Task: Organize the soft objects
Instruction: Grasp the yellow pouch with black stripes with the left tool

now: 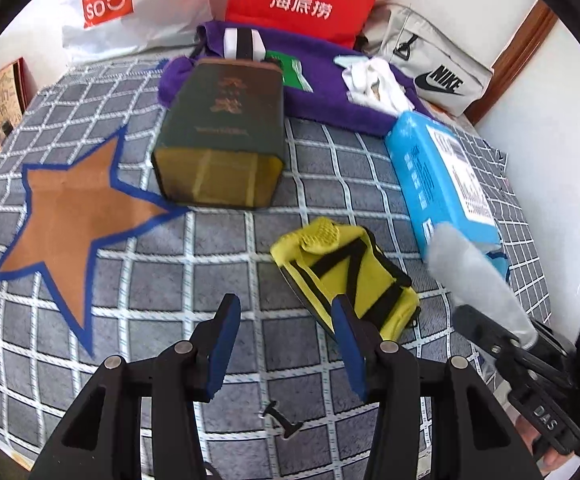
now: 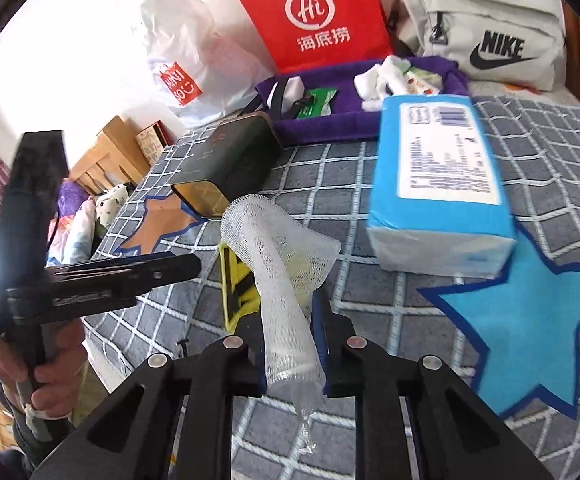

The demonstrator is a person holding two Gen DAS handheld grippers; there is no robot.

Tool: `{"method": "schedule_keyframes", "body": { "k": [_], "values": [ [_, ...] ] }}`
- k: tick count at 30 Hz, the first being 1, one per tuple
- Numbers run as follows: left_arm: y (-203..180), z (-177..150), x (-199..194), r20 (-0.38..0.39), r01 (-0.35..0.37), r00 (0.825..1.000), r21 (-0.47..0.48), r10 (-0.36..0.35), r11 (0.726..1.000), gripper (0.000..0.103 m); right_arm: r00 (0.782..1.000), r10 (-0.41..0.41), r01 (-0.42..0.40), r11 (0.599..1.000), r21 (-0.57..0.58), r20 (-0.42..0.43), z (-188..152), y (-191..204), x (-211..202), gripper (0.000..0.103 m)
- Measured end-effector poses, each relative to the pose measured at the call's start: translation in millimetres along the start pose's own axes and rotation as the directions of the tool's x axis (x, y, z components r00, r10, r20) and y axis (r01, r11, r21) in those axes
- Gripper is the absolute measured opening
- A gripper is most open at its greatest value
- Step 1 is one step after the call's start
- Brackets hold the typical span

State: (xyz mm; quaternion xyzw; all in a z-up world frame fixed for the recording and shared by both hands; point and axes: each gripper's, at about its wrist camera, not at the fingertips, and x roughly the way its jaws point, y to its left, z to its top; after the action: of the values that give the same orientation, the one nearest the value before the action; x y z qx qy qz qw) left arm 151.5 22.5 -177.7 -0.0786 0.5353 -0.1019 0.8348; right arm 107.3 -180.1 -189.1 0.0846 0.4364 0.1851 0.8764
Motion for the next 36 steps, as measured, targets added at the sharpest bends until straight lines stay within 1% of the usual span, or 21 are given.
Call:
{"method": "schedule_keyframes", "body": {
  "k": [2, 3, 4, 5, 6, 7, 10, 13, 15, 17, 19, 20, 22, 23, 25, 27, 28, 30, 32, 34, 36],
  "values": [
    [-1, -2, 2, -0.007, 0.026, 1.000, -0.021, -0.026, 0.999, 0.045, 1.000, -0.026, 0.026, 1.000, -0.013, 0.017, -7, -6, -9, 0.018],
    [-2, -2, 3, -0.005, 0.044, 0.999, -0.037, -0.044, 0.998, 0.048, 0.999, -0.037, 0.037, 0.999, -0.013, 0.024, -9, -10, -12, 0.018],
    [-3, -2, 3, -0.001, 0.052, 0.999, -0.046, -0.052, 0.998, 0.053, 0.999, -0.046, 0.046, 0.999, -0.012, 0.029, -11, -13, -14, 0.018],
    [-4, -1, 3, 0.009, 0.060, 0.998, -0.059, -0.060, 0.996, 0.055, 0.998, -0.060, 0.060, 0.998, -0.009, 0.033, -14, -19, -18, 0.018],
    [-6, 0, 4, 0.015, 0.063, 0.998, -0.069, -0.062, 0.996, 0.059, 0.997, -0.072, 0.072, 0.997, -0.006, 0.035, -17, -23, -20, 0.018],
    [-7, 1, 6, 0.017, 0.063, 0.998, -0.074, -0.062, 0.995, 0.060, 0.996, -0.082, 0.082, 0.997, -0.003, 0.036, -19, -27, -21, 0.018],
    [-13, 6, 16, 0.002, 0.072, 0.997, -0.098, -0.072, 0.993, 0.062, 0.994, -0.102, 0.102, 0.995, 0.009, 0.037, -26, -40, -24, 0.018],
    [-20, 12, 30, -0.029, 0.067, 0.997, -0.131, -0.072, 0.989, 0.064, 0.995, -0.095, 0.094, 0.995, 0.039, 0.033, -31, -53, -25, 0.018],
    [-25, 15, 38, -0.039, 0.050, 0.998, -0.147, -0.057, 0.988, 0.069, 0.995, -0.096, 0.094, 0.994, 0.051, 0.029, -34, -60, -25, 0.018],
    [-30, 17, 44, -0.023, 0.039, 0.999, -0.159, -0.043, 0.986, 0.074, 0.995, -0.099, 0.097, 0.994, 0.056, 0.026, -36, -66, -25, 0.018],
    [-36, 18, 47, -0.003, 0.031, 0.999, -0.150, -0.031, 0.988, 0.085, 0.995, -0.101, 0.100, 0.993, 0.060, 0.023, -38, -70, -24, 0.018],
    [-38, 19, 49, 0.000, 0.021, 1.000, -0.144, -0.022, 0.989, 0.087, 0.994, -0.106, 0.105, 0.993, 0.061, 0.019, -39, -73, -23, 0.018],
    [-47, 21, 54, 0.007, -0.015, 1.000, -0.117, 0.016, 0.993, 0.094, 0.993, -0.114, 0.113, 0.991, 0.065, 0.012, -40, -77, -19, 0.018],
    [-53, 22, 57, 0.006, -0.038, 0.999, -0.094, 0.038, 0.995, 0.096, 0.994, -0.113, 0.112, 0.991, 0.071, 0.008, -40, -79, -18, 0.018],
    [-68, 21, 66, -0.007, -0.111, 0.994, -0.003, 0.111, 0.994, 0.102, 0.994, -0.106, 0.106, 0.991, 0.085, 0.001, -42, -85, -15, 0.018],
    [-81, 18, 73, -0.009, -0.189, 0.982, 0.076, 0.190, 0.979, 0.102, 0.994, -0.105, 0.105, 0.991, 0.089, -0.002, -42, -88, -13, 0.018],
    [-85, 15, 75, 0.002, -0.217, 0.976, 0.098, 0.218, 0.971, 0.103, 0.995, -0.102, 0.102, 0.991, 0.092, 0.000, -43, -89, -13, 0.018],
    [-84, 13, 73, 0.023, -0.212, 0.977, 0.083, 0.211, 0.974, 0.101, 0.995, -0.095, 0.095, 0.990, 0.100, 0.001, -42, -92, -14, 0.018],
    [-81, 11, 70, 0.033, -0.211, 0.977, 0.084, 0.208, 0.974, 0.096, 0.995, -0.100, 0.099, 0.990, 0.100, 0.002, -42, -92, -15, 0.018],
    [-77, 8, 65, 0.038, -0.204, 0.979, 0.081, 0.202, 0.976, 0.089, 0.995, -0.102, 0.101, 0.990, 0.098, 0.003, -42, -91, -15, 0.018],
    [-71, 4, 59, 0.038, -0.196, 0.980, 0.078, 0.193, 0.978, 0.085, 0.994, -0.106, 0.105, 0.990, 0.098, 0.003, -43, -90, -15, 0.018]
  ]
}}
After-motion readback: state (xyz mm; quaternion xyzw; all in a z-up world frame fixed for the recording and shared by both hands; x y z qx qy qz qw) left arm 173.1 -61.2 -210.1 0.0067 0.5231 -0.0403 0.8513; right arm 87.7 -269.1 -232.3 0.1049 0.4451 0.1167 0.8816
